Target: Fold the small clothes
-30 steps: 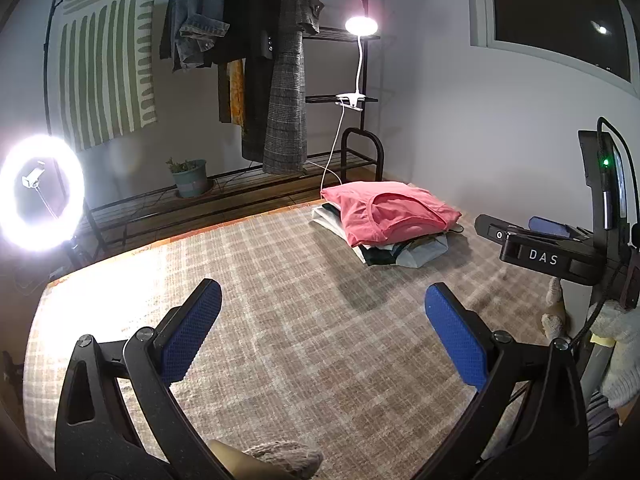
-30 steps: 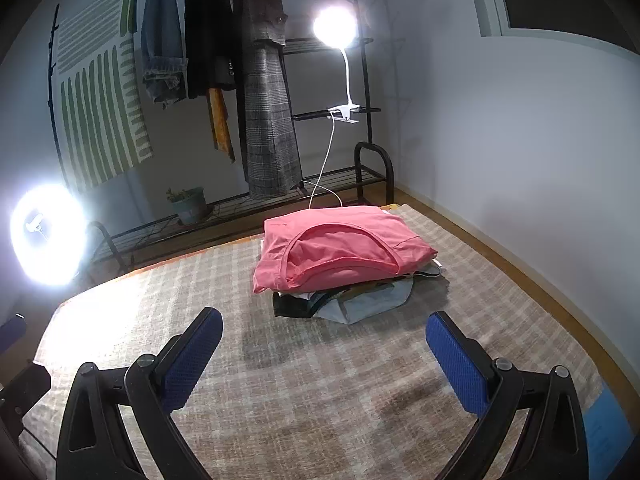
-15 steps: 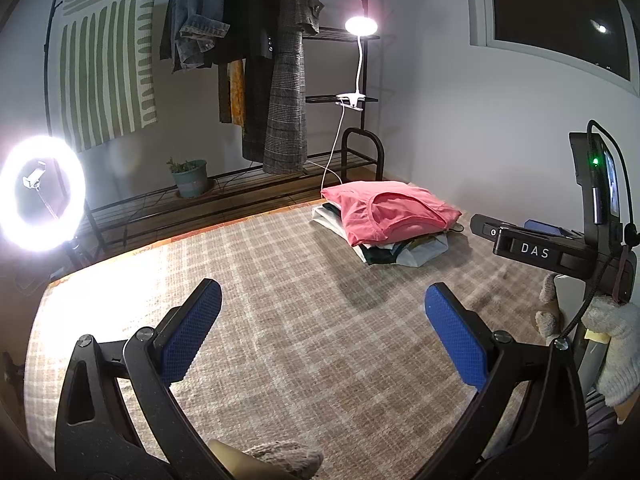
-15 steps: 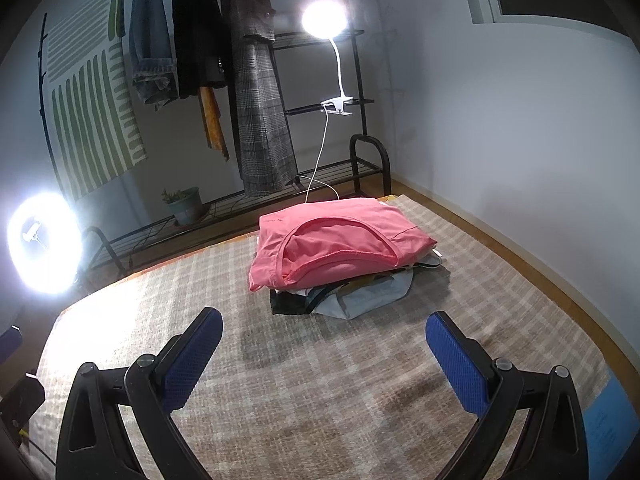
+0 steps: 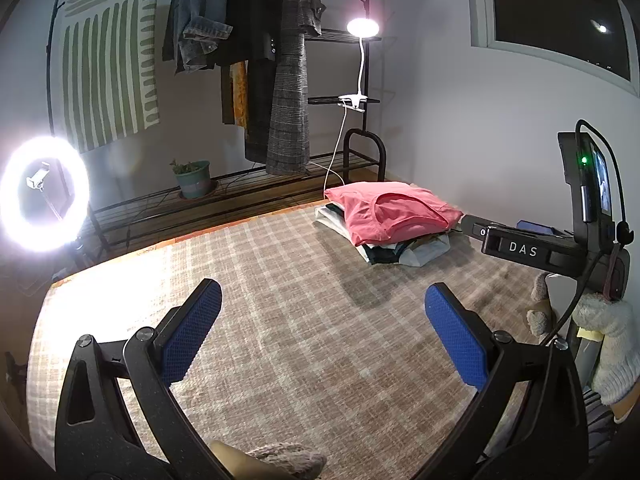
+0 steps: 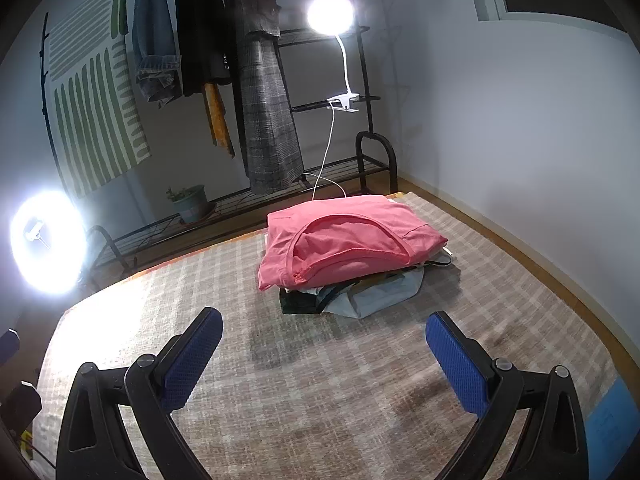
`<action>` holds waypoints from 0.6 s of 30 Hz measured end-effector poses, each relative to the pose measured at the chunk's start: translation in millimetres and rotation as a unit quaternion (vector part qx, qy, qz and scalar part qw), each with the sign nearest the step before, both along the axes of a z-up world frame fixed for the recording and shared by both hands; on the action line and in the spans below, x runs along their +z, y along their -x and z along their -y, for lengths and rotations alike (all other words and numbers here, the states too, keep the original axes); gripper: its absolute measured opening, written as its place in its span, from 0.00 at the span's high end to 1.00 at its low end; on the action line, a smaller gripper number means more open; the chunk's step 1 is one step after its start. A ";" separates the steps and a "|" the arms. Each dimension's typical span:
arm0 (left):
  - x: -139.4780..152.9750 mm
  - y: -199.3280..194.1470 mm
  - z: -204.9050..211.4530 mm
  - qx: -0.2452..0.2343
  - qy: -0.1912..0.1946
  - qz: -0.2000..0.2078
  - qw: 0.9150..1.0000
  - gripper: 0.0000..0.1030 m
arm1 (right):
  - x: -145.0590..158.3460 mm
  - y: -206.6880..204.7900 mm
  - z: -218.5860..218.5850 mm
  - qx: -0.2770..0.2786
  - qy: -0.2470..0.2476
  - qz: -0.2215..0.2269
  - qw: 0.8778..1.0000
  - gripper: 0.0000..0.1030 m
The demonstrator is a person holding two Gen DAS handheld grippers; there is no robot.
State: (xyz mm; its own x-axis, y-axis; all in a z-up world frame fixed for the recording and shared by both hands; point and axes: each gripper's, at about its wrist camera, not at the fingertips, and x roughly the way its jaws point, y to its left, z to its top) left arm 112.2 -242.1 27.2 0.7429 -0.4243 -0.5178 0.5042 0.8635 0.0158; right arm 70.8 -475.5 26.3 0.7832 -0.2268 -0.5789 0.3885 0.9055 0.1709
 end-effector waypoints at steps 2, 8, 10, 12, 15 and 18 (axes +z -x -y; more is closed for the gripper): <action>1.5 -0.3 -1.7 0.003 0.001 0.000 1.000 0.00 | 0.0 -0.6 -0.9 0.001 -0.003 0.000 1.000 0.00; 1.6 -0.2 -2.3 0.002 0.000 0.001 1.000 0.00 | 0.6 0.8 -4.1 0.003 -0.003 0.000 1.000 0.00; 1.8 -0.3 -2.9 0.002 0.000 0.002 1.000 0.00 | 0.3 0.9 -3.3 0.003 -0.004 -0.001 1.000 0.00; 1.6 -0.6 -2.2 0.002 0.001 0.000 1.000 0.00 | 0.4 1.6 -1.9 0.000 -0.005 -0.001 1.000 0.00; 2.3 0.6 -2.1 0.001 0.001 0.000 1.000 0.00 | 0.1 2.8 1.4 -0.002 -0.009 0.000 1.000 0.00; 2.5 1.6 -2.5 0.001 0.000 0.001 1.000 0.00 | -0.6 2.7 4.9 -0.002 -0.012 -0.001 1.000 0.00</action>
State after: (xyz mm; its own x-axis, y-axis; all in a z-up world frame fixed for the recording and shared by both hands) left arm 110.6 -239.6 29.7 0.7443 -0.4230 -0.5168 0.5023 0.8646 0.0159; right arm 68.1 -480.4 25.7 0.7814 -0.2166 -0.5852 0.3925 0.8996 0.1912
